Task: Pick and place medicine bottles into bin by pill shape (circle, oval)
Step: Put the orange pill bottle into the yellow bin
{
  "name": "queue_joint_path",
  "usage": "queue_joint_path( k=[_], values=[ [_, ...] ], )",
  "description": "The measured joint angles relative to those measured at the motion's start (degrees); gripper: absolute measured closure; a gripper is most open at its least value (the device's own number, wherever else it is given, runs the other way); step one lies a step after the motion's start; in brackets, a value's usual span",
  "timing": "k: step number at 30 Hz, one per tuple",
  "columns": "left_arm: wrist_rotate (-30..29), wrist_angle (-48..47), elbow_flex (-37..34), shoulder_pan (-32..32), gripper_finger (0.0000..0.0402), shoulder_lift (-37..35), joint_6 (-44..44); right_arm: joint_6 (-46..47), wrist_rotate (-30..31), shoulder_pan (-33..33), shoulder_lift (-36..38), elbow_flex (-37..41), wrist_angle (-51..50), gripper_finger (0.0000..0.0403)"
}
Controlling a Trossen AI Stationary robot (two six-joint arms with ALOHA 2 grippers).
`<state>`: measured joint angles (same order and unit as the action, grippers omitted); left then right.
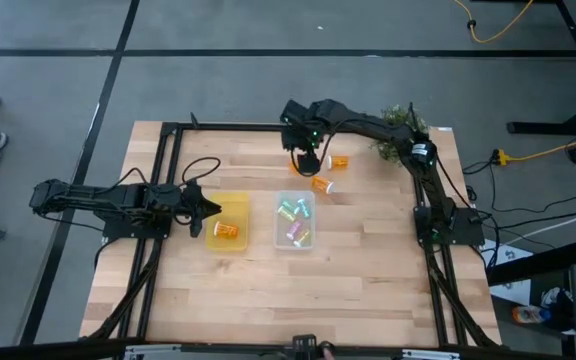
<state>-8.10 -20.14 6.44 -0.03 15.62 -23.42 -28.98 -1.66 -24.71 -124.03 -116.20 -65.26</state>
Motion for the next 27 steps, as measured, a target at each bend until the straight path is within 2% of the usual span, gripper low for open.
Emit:
queue_joint_path(
  k=[5,11,27],
  values=[
    [0.0,0.0,0.0,0.0,0.0351,0.0,0.0,-1.2,0.0,0.0,-0.2,6.3,6.1,0.0142],
    [0.0,0.0,0.0,0.0,0.0351,0.0,0.0,-6.8,0.4,0.0,-0.2,12.2,15.4,0.0142],
    [-0.3,0.0,0.0,0.0,0.0351,0.0,0.0,-9.7,0.5,-0.7,-0.5,22.5,26.5,0.0142]
  ],
)
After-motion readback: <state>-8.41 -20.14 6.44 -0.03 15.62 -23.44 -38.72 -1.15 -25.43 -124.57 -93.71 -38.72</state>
